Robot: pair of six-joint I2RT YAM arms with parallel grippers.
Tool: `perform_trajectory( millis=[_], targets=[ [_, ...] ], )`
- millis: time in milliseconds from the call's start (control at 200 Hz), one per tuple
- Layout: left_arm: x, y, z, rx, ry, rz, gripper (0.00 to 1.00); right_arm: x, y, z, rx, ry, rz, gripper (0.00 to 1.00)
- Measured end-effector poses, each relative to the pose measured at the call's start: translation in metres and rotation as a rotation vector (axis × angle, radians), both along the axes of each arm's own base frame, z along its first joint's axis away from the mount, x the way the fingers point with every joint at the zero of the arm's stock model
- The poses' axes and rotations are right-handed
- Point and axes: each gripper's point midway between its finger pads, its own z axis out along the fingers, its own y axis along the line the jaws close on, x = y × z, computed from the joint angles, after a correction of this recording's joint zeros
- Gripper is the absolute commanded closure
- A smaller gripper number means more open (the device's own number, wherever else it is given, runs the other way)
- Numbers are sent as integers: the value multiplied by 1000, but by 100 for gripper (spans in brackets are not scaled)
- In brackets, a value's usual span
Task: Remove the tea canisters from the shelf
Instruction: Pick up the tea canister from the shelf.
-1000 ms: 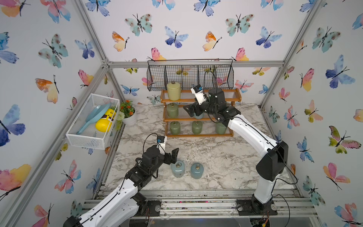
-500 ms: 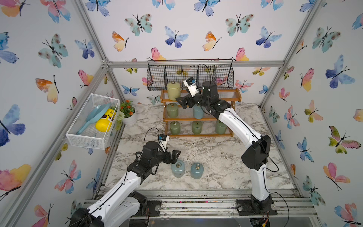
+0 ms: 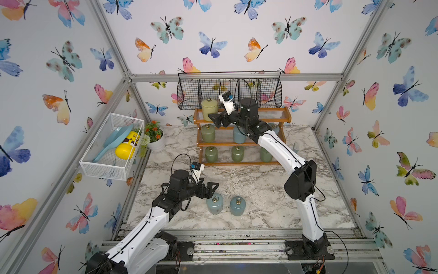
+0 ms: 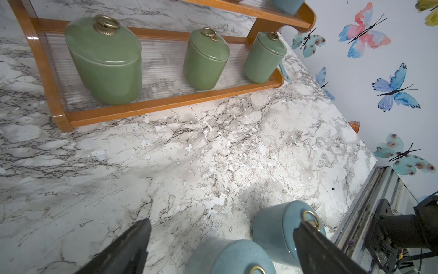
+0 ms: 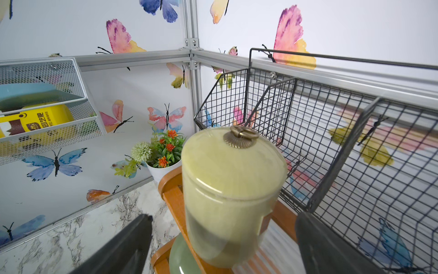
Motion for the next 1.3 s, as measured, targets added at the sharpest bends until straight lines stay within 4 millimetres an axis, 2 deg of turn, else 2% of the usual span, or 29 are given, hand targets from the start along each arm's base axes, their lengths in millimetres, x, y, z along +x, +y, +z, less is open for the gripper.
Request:
perform_trajectory(
  millis=[130,611,946,1301],
  targets=[
    [0,1,1,1,-7,1,2,5,4,4,28,-21,0,0],
    [0,4,8,-1,-36,2,2,23,17,-3,111,-42,11,0],
    [1,5,12,-4,-50,5,2,31,26,-14,171,-29,30,0],
    [0,5,15,-7,-61,5,2,33,29,-11,236,-32,44,1]
  ],
)
